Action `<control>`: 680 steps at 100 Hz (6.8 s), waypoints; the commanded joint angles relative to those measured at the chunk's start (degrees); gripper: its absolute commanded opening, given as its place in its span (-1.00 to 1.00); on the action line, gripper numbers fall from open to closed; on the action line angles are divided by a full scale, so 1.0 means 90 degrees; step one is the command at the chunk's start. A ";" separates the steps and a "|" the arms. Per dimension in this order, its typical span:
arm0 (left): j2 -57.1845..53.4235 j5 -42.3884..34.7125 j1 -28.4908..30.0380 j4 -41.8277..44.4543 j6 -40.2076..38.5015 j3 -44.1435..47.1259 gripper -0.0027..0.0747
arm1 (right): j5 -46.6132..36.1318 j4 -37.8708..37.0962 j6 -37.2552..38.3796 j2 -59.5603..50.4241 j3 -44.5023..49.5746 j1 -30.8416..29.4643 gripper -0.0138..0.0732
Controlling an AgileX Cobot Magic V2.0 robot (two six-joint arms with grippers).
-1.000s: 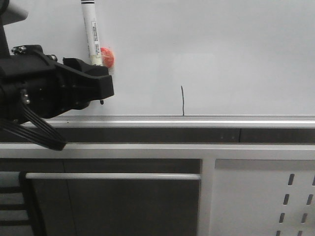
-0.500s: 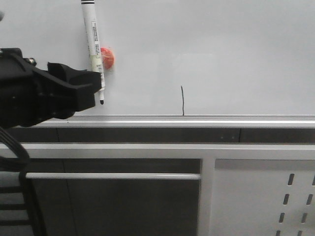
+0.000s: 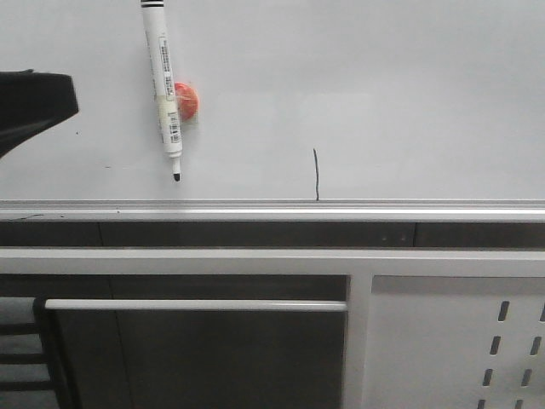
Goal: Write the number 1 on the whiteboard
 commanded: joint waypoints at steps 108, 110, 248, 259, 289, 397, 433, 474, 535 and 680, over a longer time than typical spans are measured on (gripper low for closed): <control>-0.0822 -0.1165 0.0000 -0.0421 0.0551 0.0816 -0.98 | -0.2014 0.0404 -0.0027 -0.2961 0.3635 -0.0050 -0.84; -0.0822 -0.1165 0.0000 -0.0421 0.0551 0.0816 -0.98 | -0.2029 0.0404 -0.0027 -0.2988 0.3635 -0.0050 -0.84; -0.0815 -0.1425 0.0012 -0.0464 -0.0493 -0.0083 -0.98 | -0.2059 0.0416 -0.0027 -0.3090 0.3635 -0.0050 -0.85; -0.1183 -0.1425 0.0020 -0.0614 -0.0242 -0.0068 -0.98 | -0.2059 0.0416 -0.0027 -0.3090 0.3635 -0.0050 -0.85; -0.1536 -0.1421 -0.0047 -0.1886 0.0392 -0.0038 -0.98 | -0.2059 0.0416 -0.0027 -0.3090 0.3635 -0.0050 -0.85; -0.7948 0.7592 0.4567 0.0702 -0.0356 0.0776 -0.98 | -0.2059 0.0416 -0.0027 -0.3090 0.3635 -0.0050 -0.85; -0.8223 0.8959 0.4890 0.0626 -0.0356 0.0807 -0.98 | -0.2060 0.0416 -0.0027 -0.3090 0.3635 -0.0050 -0.85; -0.8223 0.9126 0.4890 0.0702 -0.0356 0.0807 -0.98 | -0.2060 0.0416 -0.0027 -0.3090 0.3635 -0.0050 -0.85; -0.8223 0.9058 0.4890 0.1080 -0.0356 0.0807 -0.98 | -0.2060 0.0416 -0.0027 -0.3090 0.3635 -0.0050 -0.85; -0.8223 0.9028 0.4890 0.1080 -0.0356 0.0807 -0.98 | -0.2233 -0.5279 0.6503 -0.3146 0.4521 -0.1589 -0.85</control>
